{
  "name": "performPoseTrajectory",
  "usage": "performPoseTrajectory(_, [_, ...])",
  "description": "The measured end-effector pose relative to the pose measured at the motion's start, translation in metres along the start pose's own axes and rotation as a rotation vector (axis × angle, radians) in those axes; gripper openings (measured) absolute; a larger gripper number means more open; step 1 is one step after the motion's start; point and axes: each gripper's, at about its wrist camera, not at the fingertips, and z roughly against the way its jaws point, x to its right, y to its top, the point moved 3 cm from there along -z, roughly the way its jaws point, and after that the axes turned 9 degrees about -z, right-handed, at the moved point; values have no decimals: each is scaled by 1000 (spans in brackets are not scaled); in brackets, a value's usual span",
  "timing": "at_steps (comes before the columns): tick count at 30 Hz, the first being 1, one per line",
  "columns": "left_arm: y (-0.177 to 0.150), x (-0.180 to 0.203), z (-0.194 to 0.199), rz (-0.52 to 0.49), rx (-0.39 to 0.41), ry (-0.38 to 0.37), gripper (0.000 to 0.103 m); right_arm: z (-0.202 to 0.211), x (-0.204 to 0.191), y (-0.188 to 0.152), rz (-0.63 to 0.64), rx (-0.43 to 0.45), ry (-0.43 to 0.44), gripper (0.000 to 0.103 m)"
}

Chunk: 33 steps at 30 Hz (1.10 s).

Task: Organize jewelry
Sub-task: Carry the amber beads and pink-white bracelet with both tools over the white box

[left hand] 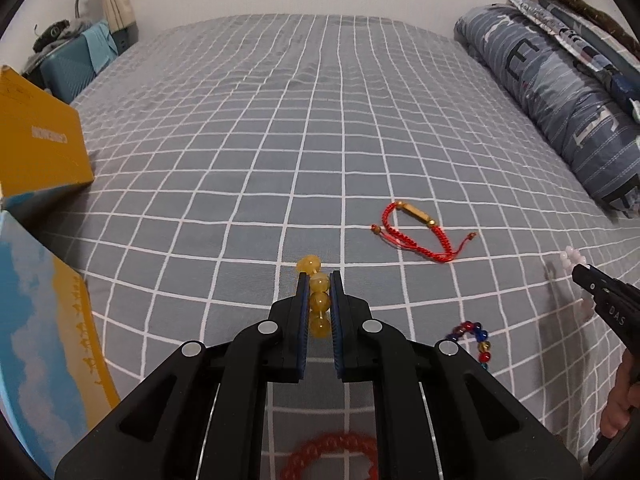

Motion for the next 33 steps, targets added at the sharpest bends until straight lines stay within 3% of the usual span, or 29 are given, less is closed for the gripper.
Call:
performPoseTrajectory(17, [-2,-4,75,-7,77,15,9,67,-19,-4,28,83,25,19])
performPoseTrajectory(33, [-21,-55,154,57,139,62,9,136,-84,-13,110,155,90,19])
